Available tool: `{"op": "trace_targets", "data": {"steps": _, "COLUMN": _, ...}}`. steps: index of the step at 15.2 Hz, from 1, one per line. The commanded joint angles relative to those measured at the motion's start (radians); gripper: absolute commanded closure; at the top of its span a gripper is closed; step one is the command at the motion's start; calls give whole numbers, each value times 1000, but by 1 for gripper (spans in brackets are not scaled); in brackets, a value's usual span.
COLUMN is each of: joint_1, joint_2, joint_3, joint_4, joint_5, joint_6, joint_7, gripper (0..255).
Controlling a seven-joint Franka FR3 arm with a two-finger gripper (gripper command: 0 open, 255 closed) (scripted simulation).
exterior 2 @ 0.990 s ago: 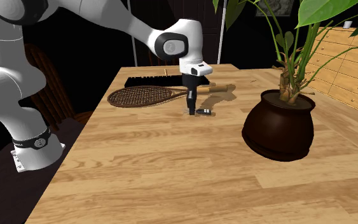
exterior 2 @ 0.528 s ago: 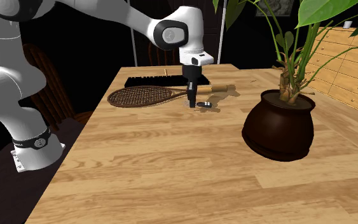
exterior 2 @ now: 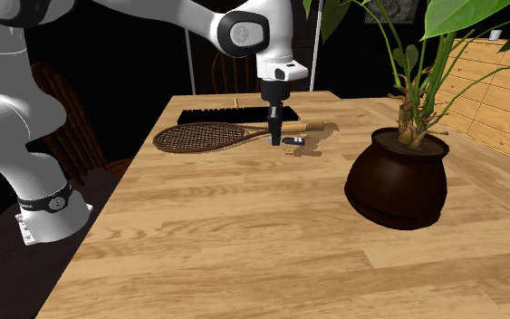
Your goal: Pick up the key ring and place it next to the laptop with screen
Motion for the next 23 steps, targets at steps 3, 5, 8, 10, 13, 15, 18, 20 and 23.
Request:
{"op": "trace_targets", "data": {"steps": 3, "joint_1": -58, "joint_2": -2, "joint_3": -22, "joint_4": 6, "joint_5": 14, "joint_6": 0, "joint_7": -86, "gripper": 255}}
{"op": "trace_targets", "data": {"steps": 5, "joint_1": -86, "joint_2": 5, "joint_3": -34, "joint_4": 17, "joint_5": 18, "joint_6": -1, "joint_7": -129, "gripper": 255}}
{"op": "trace_targets", "data": {"steps": 8, "joint_1": -126, "joint_2": 21, "joint_3": -53, "joint_4": 43, "joint_5": 23, "joint_6": -7, "joint_7": -192, "gripper": 255}}
{"op": "trace_targets", "data": {"steps": 10, "joint_1": -151, "joint_2": 37, "joint_3": -65, "joint_4": 67, "joint_5": 25, "joint_6": -13, "joint_7": -233, "gripper": 255}}
{"op": "trace_targets", "data": {"steps": 13, "joint_1": -187, "joint_2": 68, "joint_3": -83, "joint_4": 114, "joint_5": 27, "joint_6": -26, "joint_7": -293, "gripper": 255}}
{"op": "trace_targets", "data": {"steps": 15, "joint_1": -209, "joint_2": 93, "joint_3": -95, "joint_4": 153, "joint_5": 27, "joint_6": -38, "joint_7": -332, "gripper": 255}}
{"op": "trace_targets", "data": {"steps": 18, "joint_1": -240, "joint_2": 138, "joint_3": -112, "joint_4": 223, "joint_5": 26, "joint_6": -61, "joint_7": -389, "gripper": 255}}
{"op": "trace_targets", "data": {"steps": 20, "joint_1": -259, "joint_2": 173, "joint_3": -123, "joint_4": 280, "joint_5": 25, "joint_6": -81, "joint_7": -426, "gripper": 255}}
{"op": "trace_targets", "data": {"steps": 23, "joint_1": -284, "joint_2": 237, "joint_3": -138, "joint_4": 382, "joint_5": 23, "joint_6": -117, "joint_7": -481, "gripper": 255}}
